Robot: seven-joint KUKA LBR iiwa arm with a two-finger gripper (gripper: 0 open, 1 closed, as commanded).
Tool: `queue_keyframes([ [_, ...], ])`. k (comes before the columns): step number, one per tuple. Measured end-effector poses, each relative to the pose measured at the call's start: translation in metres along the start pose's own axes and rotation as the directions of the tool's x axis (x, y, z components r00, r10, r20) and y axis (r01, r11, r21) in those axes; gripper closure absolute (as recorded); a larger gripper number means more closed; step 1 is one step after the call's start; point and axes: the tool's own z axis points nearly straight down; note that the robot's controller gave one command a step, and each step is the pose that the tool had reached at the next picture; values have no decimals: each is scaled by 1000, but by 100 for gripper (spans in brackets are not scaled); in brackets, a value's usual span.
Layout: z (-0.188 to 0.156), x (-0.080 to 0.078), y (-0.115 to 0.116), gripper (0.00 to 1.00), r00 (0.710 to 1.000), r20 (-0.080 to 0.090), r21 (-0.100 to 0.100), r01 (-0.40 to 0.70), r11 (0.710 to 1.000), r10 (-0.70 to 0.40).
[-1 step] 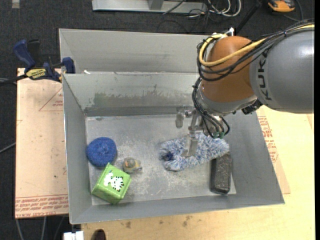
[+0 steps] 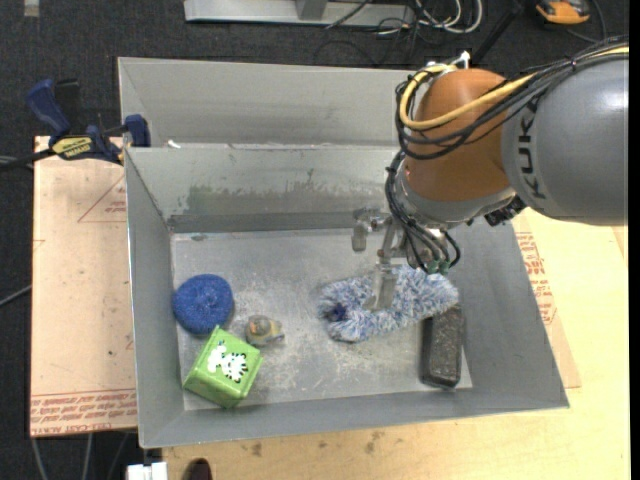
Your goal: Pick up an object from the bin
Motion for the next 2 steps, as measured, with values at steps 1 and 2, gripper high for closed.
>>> queue_keyframes([
  [1, 42, 21, -18, 0, 1000, 8, -1, -9, 1000, 10],
  [2, 97, 31, -10, 100, 999, 2, 0, -46, 999, 46],
])
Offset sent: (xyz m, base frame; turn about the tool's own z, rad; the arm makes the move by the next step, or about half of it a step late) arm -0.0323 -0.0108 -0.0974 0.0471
